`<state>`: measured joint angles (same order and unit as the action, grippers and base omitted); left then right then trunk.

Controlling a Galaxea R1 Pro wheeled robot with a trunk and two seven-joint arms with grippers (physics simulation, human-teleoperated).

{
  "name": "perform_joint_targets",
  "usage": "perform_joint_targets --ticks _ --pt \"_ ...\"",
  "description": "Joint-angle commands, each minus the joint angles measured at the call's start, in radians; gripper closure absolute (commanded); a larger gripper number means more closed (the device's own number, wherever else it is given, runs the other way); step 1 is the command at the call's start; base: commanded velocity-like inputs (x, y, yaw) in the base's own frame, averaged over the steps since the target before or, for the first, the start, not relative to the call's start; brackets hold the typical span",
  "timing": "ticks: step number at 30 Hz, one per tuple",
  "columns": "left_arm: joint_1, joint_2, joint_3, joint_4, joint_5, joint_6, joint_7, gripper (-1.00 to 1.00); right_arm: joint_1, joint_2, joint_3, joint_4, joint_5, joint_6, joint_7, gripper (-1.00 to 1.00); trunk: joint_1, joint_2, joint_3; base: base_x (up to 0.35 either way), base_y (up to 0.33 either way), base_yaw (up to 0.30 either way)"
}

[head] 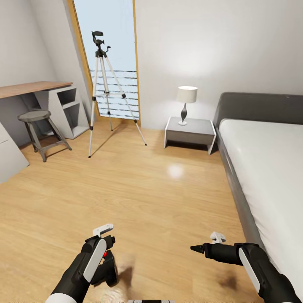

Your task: Attach the digital camera to the camera tripod in the bedroom.

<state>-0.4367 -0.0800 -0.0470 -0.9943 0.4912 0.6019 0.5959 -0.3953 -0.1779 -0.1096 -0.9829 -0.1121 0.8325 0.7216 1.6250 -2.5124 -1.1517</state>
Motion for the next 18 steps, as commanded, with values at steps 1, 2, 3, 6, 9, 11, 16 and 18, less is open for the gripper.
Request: perform_joint_targets --ticks 1,2,3,6,9,11,16,18 --pt "0.000 0.000 -0.002 -0.001 0.010 0.001 0.010 -1.00 0.000 0.000 -0.001 0.000 -0.009 0.008 -0.003 -1.00 0.000 -0.001 -0.005 0.000 0.000 0.000" --pt "0.000 0.000 -0.002 -0.001 0.010 0.001 0.010 -1.00 0.000 0.000 -0.001 0.000 -0.009 0.008 -0.002 -1.00 0.001 -0.001 -0.009 0.000 0.000 0.000" --pt "0.000 0.000 -0.002 -0.001 0.010 0.001 0.010 -1.00 0.000 0.000 -0.001 0.000 -0.009 0.008 -0.002 -1.00 0.001 -0.001 -0.013 0.000 0.000 0.000" --pt "0.000 0.000 -0.002 -0.001 0.010 0.000 0.010 -1.00 0.000 0.000 -0.001 0.000 -0.009 0.008 -0.002 -1.00 0.002 -0.002 -0.024 0.000 0.000 0.000" --pt "0.000 0.000 -0.002 -0.001 0.008 -0.001 0.010 -1.00 0.000 0.000 -0.001 0.000 -0.010 0.009 -0.002 -1.00 0.004 -0.003 -0.036 0.000 0.000 0.000" --pt "0.000 0.000 -0.003 -0.001 0.007 -0.001 0.009 -1.00 0.000 0.000 -0.001 0.000 -0.010 0.009 -0.002 -1.00 0.005 -0.003 -0.044 0.000 0.000 0.000" --pt "0.000 0.000 -0.004 -0.001 0.005 -0.004 0.009 -1.00 0.000 0.000 -0.001 0.000 -0.013 0.010 -0.002 -1.00 0.007 -0.004 -0.063 0.000 0.000 0.000" --pt "0.000 0.000 -0.004 -0.001 0.004 -0.005 0.009 -1.00 0.000 0.000 -0.001 0.000 -0.013 0.010 -0.002 -1.00 0.008 -0.005 -0.071 0.000 0.000 0.000"
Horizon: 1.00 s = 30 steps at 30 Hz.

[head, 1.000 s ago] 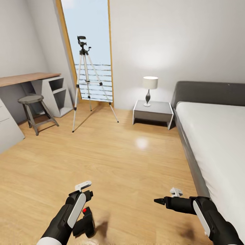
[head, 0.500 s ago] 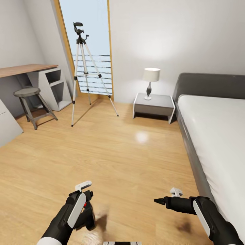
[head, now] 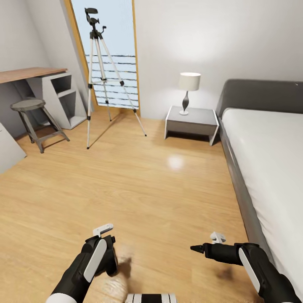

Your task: Attach the digital camera to the camera tripod in the bedroom.

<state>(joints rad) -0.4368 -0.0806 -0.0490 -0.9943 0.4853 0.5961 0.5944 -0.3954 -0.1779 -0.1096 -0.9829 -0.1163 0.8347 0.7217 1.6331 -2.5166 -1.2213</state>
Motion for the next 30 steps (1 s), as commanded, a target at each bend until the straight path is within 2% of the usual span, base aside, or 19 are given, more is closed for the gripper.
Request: perform_joint_targets --ticks 1,16,30 --pt "0.000 0.000 -0.002 -0.001 0.010 0.000 0.010 -1.00 0.000 0.000 -0.001 0.000 -0.009 0.008 -0.002 -1.00 0.000 -0.001 -0.005 0.000 0.000 0.000" --pt "0.000 -0.001 -0.005 -0.001 0.014 -0.042 0.009 -1.00 0.000 0.000 -0.001 0.000 -0.010 0.009 -0.002 -1.00 0.007 -0.004 -0.063 0.000 0.000 0.000" --pt "0.000 -0.001 -0.006 -0.001 0.015 -0.045 0.008 -1.00 0.000 0.000 -0.001 0.000 -0.010 0.009 -0.002 -1.00 0.013 -0.007 -0.117 0.000 0.000 0.000"
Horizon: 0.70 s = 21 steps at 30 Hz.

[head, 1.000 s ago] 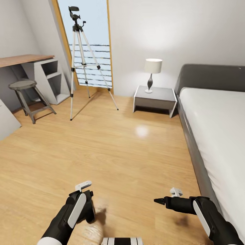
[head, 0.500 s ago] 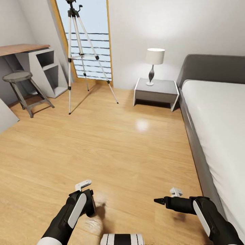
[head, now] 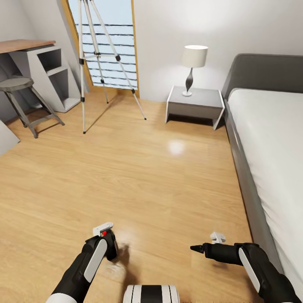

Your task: Attach the digital camera to the camera tripod in the bedroom.

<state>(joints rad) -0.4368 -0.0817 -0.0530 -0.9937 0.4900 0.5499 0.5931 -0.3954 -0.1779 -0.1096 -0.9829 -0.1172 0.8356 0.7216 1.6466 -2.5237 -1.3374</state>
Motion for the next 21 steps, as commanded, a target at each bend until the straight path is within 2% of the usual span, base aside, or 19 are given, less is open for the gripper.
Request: perform_joint_targets --ticks 1,21 --pt "0.000 0.000 -0.002 -0.001 0.011 0.001 0.010 -1.00 0.000 0.000 -0.001 0.000 -0.010 0.008 -0.002 -1.00 0.000 -0.001 -0.005 0.000 0.000 0.000" --pt "0.000 -0.001 -0.001 0.010 0.009 0.000 0.010 -1.00 0.000 0.000 -0.001 0.000 -0.012 0.008 -0.002 -1.00 0.009 -0.005 -0.082 0.000 0.000 0.000"
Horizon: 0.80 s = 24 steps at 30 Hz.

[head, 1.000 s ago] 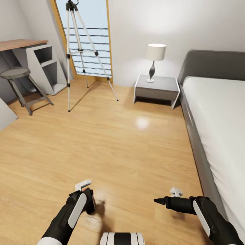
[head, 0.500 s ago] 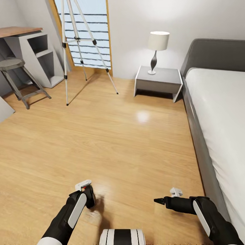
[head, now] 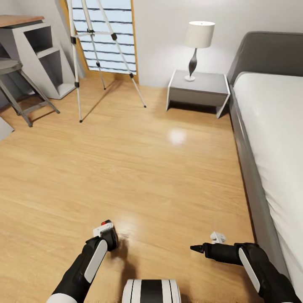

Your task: Attach the digital camera to the camera tripod in the bedroom.

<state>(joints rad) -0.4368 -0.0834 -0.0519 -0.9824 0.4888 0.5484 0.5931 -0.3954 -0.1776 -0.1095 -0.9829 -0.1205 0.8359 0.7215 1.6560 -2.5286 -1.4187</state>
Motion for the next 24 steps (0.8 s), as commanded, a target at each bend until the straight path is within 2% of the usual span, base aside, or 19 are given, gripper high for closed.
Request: perform_joint_targets --ticks 1,24 --pt "0.000 0.000 -0.002 0.002 0.010 0.001 0.010 -1.00 0.000 0.000 -0.001 0.000 -0.008 0.008 -0.002 -1.00 0.000 -0.001 -0.005 0.000 0.000 0.000" --pt "0.000 -0.001 -0.002 0.021 0.010 0.001 0.007 -1.00 0.000 0.000 -0.001 0.000 -0.010 0.008 -0.002 -1.00 0.011 -0.006 -0.094 0.000 0.000 0.000"
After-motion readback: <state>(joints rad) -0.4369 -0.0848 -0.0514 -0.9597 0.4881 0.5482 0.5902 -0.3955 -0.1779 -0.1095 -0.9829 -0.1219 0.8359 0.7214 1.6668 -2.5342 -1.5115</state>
